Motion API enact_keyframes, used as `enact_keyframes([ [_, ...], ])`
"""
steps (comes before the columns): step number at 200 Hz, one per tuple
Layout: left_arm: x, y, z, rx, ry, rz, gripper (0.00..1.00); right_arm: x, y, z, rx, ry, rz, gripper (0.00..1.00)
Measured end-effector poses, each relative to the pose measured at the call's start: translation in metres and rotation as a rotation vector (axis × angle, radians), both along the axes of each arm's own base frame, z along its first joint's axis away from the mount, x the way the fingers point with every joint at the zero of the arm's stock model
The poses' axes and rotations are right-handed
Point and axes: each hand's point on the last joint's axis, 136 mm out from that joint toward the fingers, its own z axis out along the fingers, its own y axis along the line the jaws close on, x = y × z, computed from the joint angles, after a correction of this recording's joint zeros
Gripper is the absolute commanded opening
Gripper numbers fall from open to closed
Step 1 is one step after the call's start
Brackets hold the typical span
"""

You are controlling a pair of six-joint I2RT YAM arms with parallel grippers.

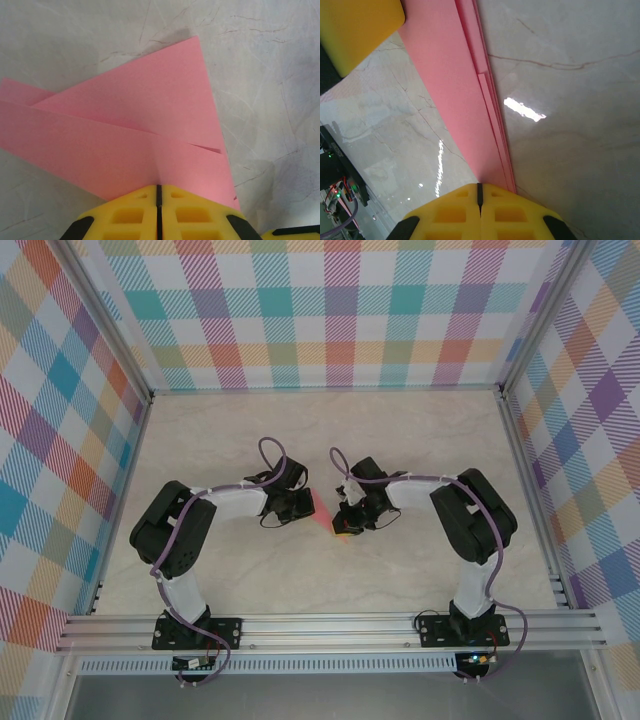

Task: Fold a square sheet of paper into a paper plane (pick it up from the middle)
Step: Fold the wing for the fifth time at the center of the table.

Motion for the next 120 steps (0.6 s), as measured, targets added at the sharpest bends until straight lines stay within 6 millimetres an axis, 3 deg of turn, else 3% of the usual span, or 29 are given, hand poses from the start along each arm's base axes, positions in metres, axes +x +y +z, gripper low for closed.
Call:
enact_keyframes([
  [50,0.001,0.003,0.0,0.009,-0.006,-0.026,0.09,0.002,-0.002,-0.002,-0.015,-0.01,-0.003,0.02],
  [120,0.023,0.039,0.0,-0.006,0.004,0.057,0.09,0.004,-0.002,-0.003,-0.015,-0.024,-0.005,0.02],
])
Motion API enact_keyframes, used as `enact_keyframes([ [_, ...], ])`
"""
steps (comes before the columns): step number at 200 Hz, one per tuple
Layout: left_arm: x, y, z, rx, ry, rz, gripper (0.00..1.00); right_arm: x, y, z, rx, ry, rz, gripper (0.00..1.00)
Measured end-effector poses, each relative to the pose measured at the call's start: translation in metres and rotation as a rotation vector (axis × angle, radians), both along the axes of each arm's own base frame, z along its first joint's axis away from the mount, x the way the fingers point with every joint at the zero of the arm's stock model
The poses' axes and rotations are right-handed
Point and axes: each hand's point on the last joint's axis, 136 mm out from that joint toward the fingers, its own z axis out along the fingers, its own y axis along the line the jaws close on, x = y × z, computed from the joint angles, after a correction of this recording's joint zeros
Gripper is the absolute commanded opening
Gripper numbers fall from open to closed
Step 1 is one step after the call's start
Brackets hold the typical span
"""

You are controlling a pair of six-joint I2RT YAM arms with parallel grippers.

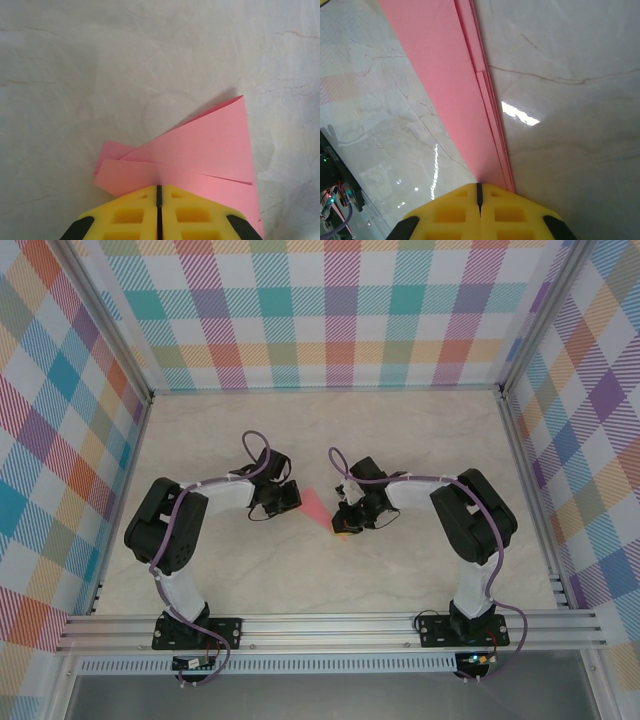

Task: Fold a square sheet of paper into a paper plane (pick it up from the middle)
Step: Fold the wing for the fifth time at the center of the table.

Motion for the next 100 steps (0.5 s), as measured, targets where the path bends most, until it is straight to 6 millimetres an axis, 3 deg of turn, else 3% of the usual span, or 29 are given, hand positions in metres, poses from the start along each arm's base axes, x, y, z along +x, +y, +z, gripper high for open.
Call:
enact_keyframes([
  [43,0.005,0.015,0.001,0.012,-0.007,0.041,0.09,0.001,0.0,0.0,0.0,-0.004,-0.001,0.03],
  [74,0.015,0.04,0.001,0.055,-0.017,0.107,0.11,0.001,0.001,0.001,0.003,-0.002,-0.004,0.04],
  [100,0.015,0.055,0.002,0.101,-0.015,0.143,0.13,0.001,0.001,0.002,0.005,0.007,-0.023,0.14],
])
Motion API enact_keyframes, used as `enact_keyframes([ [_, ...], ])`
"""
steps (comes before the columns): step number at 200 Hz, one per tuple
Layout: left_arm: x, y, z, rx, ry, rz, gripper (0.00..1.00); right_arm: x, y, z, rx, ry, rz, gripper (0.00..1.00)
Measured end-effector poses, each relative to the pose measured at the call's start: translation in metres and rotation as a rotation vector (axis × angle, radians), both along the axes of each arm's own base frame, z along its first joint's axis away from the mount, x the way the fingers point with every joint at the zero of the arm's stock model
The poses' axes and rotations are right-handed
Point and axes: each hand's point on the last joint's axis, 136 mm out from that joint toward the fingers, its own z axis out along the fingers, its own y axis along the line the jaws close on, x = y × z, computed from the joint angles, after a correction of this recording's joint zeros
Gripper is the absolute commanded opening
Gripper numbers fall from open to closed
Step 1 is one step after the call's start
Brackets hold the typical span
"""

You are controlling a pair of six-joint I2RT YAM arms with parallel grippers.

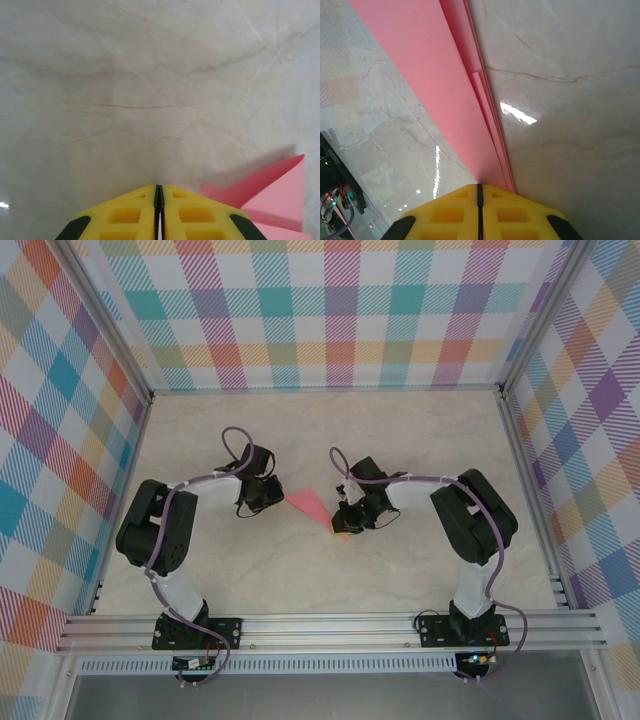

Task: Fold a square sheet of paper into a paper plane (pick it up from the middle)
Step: Fold the wing for the fifth time at the center of the table.

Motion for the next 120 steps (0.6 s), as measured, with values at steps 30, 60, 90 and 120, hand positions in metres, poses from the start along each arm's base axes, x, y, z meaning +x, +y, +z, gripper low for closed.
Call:
enact_keyframes([
  [30,-0.006,0.018,0.007,0.064,0.011,0.04,0.24,0.001,0.002,0.007,0.011,0.013,-0.03,0.36],
  [60,-0.017,0.028,0.023,0.11,0.014,0.056,0.33,0.009,0.002,0.034,0.032,-0.043,-0.082,0.61],
  [90,-0.027,0.029,0.042,0.159,0.005,0.058,0.43,0.023,-0.01,0.08,0.042,-0.222,-0.141,0.81],
  [120,-0.038,0.013,0.062,0.207,-0.013,0.022,0.5,0.038,-0.045,0.092,-0.03,-0.337,-0.253,0.89],
])
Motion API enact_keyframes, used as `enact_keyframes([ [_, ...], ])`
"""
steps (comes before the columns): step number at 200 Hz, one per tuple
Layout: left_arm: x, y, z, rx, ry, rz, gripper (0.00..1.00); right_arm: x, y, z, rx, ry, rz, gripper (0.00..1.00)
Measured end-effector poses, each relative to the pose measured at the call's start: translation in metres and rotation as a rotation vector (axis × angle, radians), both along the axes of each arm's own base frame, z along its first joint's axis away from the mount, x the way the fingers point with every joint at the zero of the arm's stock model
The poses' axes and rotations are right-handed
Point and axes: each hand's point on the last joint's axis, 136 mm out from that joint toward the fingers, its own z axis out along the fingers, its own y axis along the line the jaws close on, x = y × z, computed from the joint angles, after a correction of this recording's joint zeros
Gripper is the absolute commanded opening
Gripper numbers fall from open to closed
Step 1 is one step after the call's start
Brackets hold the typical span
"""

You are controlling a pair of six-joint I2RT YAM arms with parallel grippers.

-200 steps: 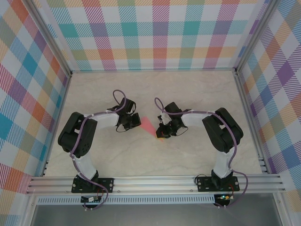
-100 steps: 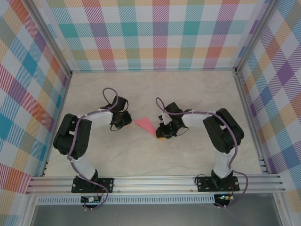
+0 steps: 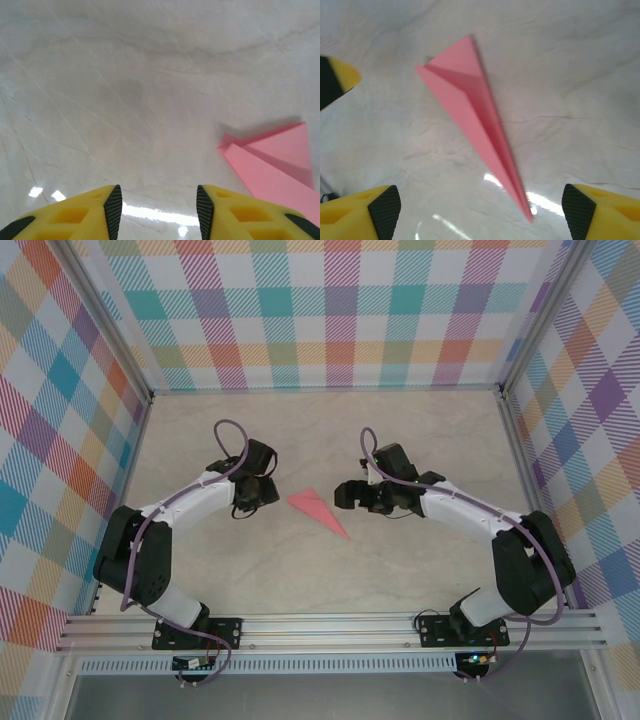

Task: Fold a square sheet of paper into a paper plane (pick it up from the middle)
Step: Fold the wing for the fifth time at the center of the table, then move a paper plane to the center of the table.

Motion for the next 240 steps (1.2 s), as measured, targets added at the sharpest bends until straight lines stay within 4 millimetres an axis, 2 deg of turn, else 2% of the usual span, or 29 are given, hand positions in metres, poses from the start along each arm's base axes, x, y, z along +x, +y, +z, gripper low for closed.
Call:
enact_keyframes([
  [28,-0.009,-0.028,0.015,0.021,-0.017,-0.045,0.54,0.003,-0.039,-0.022,-0.093,0.005,-0.115,1.0],
  [58,-0.007,-0.069,0.024,0.04,-0.019,-0.112,0.57,-0.006,-0.067,-0.043,-0.165,0.024,-0.183,1.0],
  [84,-0.001,-0.104,0.014,0.088,0.005,-0.169,0.61,-0.008,-0.082,-0.053,-0.188,0.041,-0.228,1.0],
  [107,0.004,-0.122,-0.003,0.15,0.042,-0.194,0.63,-0.006,-0.091,-0.055,-0.198,0.041,-0.257,1.0],
  [137,0.009,-0.129,-0.02,0.246,0.077,-0.208,0.63,-0.002,-0.096,-0.051,-0.206,0.021,-0.28,1.0],
  [163,0.009,-0.133,-0.026,0.298,0.096,-0.22,0.63,-0.001,-0.097,-0.049,-0.208,0.012,-0.286,1.0],
  [240,-0.003,-0.12,-0.032,0.346,0.142,-0.221,0.56,-0.001,-0.099,-0.049,-0.217,0.011,-0.292,1.0],
])
